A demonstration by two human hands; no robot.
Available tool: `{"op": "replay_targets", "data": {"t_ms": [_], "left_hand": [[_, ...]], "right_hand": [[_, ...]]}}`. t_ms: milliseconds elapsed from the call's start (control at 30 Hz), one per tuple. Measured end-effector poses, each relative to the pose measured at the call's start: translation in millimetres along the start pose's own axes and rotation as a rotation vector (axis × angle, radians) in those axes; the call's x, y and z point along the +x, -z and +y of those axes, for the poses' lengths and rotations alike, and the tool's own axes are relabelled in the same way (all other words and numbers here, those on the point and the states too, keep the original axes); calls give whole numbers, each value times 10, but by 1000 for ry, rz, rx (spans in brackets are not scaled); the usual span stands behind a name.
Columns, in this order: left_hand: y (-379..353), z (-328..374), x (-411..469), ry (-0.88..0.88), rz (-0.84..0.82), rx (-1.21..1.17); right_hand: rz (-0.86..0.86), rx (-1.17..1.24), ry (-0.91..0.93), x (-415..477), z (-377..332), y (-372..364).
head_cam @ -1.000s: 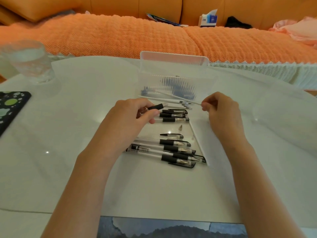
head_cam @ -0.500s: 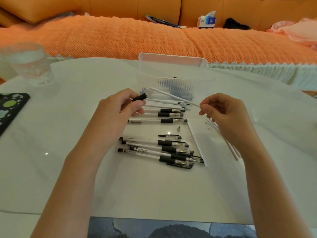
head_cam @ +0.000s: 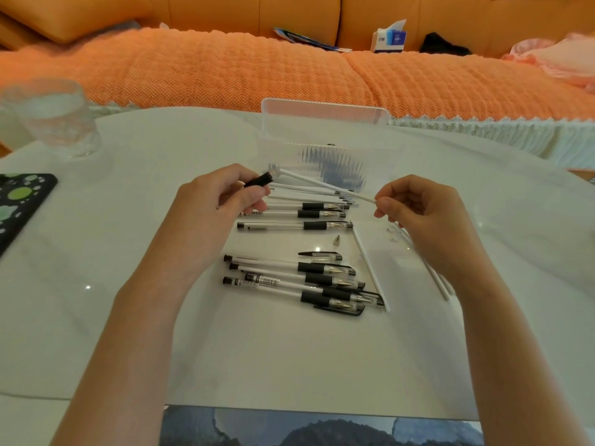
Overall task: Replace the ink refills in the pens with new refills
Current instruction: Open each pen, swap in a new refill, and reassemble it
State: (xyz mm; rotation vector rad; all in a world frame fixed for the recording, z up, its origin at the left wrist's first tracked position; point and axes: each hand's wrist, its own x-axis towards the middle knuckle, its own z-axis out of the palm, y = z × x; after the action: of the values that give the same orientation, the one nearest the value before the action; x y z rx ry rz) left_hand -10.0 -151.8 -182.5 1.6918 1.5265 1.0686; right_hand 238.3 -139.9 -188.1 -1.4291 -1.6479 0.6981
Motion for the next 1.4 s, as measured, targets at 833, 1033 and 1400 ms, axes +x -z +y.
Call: {"op": "replay_targets", "data": {"t_ms": [833, 1033, 1400], "left_hand": [[-289, 197, -114, -38, -213, 223], [-300, 191, -108, -94, -188, 177], [-368, 221, -120, -116, -171, 292]], "right_hand": [[-189, 67, 67, -70, -241, -319], [-210, 220, 50, -62, -245, -283], [-196, 115, 1, -60, -213, -251]]}}
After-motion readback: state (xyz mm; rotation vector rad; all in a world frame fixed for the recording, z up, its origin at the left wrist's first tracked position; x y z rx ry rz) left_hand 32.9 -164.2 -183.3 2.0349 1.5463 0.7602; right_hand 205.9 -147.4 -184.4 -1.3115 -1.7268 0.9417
